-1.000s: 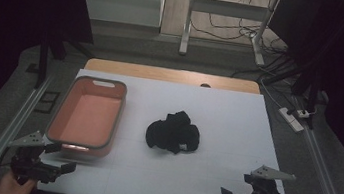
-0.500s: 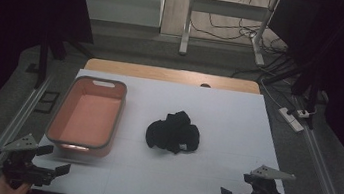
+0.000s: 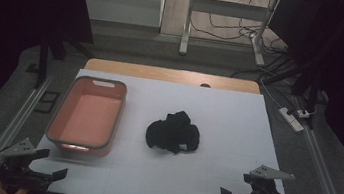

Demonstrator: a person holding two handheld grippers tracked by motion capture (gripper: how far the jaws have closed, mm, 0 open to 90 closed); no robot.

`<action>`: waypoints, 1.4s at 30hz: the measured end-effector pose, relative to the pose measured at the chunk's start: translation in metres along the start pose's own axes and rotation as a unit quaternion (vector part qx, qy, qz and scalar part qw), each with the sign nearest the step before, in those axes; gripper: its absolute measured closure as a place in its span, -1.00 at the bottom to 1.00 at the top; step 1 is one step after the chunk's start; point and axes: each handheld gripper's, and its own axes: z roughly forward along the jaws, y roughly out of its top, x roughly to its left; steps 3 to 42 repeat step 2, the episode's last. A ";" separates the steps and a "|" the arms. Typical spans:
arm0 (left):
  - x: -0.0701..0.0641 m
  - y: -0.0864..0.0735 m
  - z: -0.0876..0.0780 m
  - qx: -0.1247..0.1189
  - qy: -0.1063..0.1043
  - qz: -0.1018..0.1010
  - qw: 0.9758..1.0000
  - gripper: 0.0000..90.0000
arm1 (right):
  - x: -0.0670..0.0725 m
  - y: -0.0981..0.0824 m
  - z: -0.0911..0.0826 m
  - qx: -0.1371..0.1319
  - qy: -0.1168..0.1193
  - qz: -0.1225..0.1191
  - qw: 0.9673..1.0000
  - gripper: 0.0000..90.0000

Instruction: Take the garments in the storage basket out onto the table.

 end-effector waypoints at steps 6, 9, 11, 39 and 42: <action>0.001 0.001 0.000 -0.001 -0.003 -0.002 1.000 -1.00 | 0.000 0.000 0.000 0.001 -0.001 -0.002 1.000 -0.98; 0.001 0.001 0.000 -0.001 -0.003 -0.002 1.000 -1.00 | 0.000 0.000 0.000 0.001 -0.001 -0.002 1.000 -0.98; 0.001 0.001 0.000 -0.001 -0.003 -0.002 1.000 -1.00 | 0.000 0.000 0.000 0.001 -0.001 -0.002 1.000 -0.98; 0.001 0.001 0.000 -0.001 -0.003 -0.002 1.000 -1.00 | 0.000 0.000 0.000 0.001 -0.001 -0.002 1.000 -0.98; 0.001 0.001 0.000 -0.001 -0.003 -0.002 1.000 -1.00 | 0.000 0.000 0.000 0.001 -0.001 -0.002 1.000 -0.98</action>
